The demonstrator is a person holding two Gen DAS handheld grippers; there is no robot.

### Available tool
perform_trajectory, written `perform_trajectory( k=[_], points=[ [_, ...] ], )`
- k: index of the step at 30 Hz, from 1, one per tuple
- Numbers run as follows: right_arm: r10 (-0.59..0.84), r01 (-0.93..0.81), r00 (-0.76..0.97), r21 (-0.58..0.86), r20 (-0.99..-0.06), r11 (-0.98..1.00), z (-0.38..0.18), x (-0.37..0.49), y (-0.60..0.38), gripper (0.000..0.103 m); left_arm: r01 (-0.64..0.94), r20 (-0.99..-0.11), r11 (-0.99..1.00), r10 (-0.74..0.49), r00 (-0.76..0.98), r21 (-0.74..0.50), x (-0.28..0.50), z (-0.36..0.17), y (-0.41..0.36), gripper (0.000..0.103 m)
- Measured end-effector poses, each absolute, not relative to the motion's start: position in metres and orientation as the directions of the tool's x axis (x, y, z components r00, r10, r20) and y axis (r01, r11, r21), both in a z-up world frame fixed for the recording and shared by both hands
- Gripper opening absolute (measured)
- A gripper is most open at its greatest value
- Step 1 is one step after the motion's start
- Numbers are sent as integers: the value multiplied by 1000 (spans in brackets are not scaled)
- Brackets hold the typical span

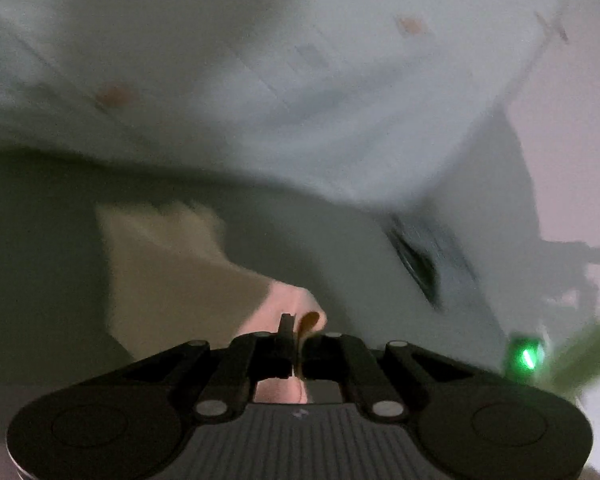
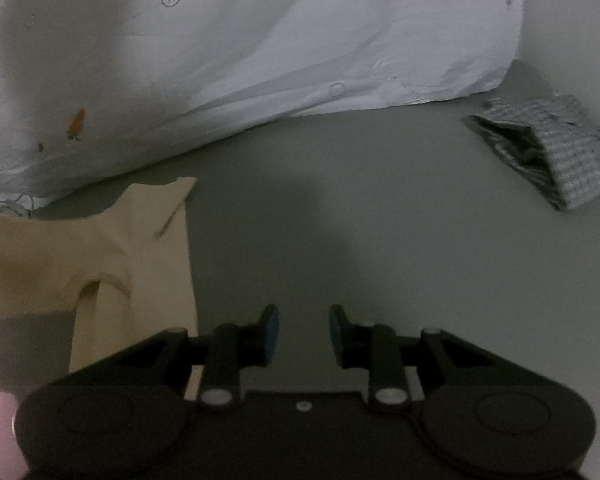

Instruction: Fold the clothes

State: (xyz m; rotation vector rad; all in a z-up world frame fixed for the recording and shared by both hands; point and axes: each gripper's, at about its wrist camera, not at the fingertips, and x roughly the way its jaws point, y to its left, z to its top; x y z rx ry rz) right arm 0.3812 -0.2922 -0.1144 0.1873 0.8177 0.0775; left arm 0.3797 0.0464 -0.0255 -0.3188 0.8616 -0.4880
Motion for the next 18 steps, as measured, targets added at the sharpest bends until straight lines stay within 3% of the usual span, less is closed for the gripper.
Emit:
perform_trajectory(
  k=[6,10,12,16,18],
  points=[
    [221,-44,651,254,-726,966,-116,358,-308,32,314,-836,866,-475,274,-389,364,-95,-37,7],
    [267,-102,590,258,-762,961,-130,348,-304,33,222,-887,877,-453,88,-426,368,-158,-45,33],
    [289,-137,569,258,-770,956,-132,349,-299,33,185,-905,894,-423,46,-409,364,-171,-44,34],
    [376,-246,530,287,-760,926,-132,347,-285,34,163,-865,865,-493,92,-475,349,-165,-32,67],
    [436,-307,484,320,-759,897,-134,347,-272,34,148,-857,868,-494,144,-475,343,-161,-23,67]
  ],
)
